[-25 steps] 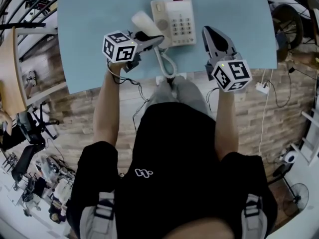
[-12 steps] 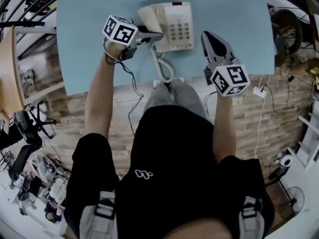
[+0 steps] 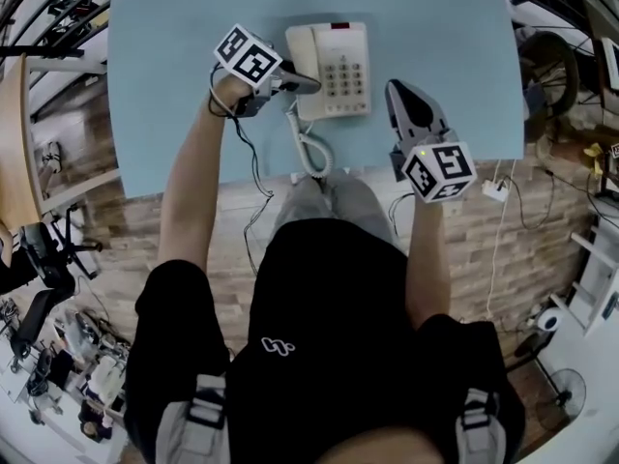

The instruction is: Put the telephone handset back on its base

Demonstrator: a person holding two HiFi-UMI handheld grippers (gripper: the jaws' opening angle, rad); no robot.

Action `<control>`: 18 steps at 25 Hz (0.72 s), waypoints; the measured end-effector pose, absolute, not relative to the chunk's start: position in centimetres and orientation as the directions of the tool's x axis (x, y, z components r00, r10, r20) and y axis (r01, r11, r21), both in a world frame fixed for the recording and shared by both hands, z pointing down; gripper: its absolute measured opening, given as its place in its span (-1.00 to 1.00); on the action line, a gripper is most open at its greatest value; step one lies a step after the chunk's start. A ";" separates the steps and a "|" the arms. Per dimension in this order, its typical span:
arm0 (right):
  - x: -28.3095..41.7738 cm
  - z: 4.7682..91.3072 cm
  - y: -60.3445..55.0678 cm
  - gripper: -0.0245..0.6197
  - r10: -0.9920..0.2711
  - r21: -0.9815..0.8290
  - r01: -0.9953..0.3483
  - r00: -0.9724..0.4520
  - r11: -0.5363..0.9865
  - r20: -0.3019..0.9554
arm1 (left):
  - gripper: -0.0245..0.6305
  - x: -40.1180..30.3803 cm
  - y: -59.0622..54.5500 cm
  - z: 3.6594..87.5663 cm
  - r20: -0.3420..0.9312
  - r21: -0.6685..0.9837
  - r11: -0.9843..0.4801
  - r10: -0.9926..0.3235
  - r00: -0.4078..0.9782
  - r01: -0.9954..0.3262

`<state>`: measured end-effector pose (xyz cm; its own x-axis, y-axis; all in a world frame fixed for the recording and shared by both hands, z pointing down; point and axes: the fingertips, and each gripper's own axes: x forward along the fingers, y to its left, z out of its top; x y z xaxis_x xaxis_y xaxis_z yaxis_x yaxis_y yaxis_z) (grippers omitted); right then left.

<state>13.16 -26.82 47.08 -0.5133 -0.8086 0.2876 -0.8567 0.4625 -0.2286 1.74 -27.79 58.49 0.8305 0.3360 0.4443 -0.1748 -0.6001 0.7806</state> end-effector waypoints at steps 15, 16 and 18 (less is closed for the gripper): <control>13.4 47.2 -27.4 -0.94 -0.805 -0.229 -0.856 -0.515 0.463 0.295 | -0.53 1.8 -28.5 59.0 0.472 0.822 -0.522 0.400 0.785 -0.228; 13.2 47.2 -27.4 -0.94 -0.802 -0.229 -0.854 -0.519 0.468 0.295 | -0.53 1.9 -28.5 59.1 0.485 0.818 -0.522 0.401 0.777 -0.241; 12.8 47.3 -27.4 -0.94 -0.797 -0.229 -0.849 -0.526 0.476 0.296 | -0.52 2.2 -28.5 59.3 0.519 0.807 -0.523 0.409 0.751 -0.273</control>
<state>12.83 -27.40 47.25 -0.5262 -0.7971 0.2962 -0.8494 0.4757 -0.2288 2.24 -28.45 59.30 0.7506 0.4092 0.5189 -0.2732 -0.5228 0.8075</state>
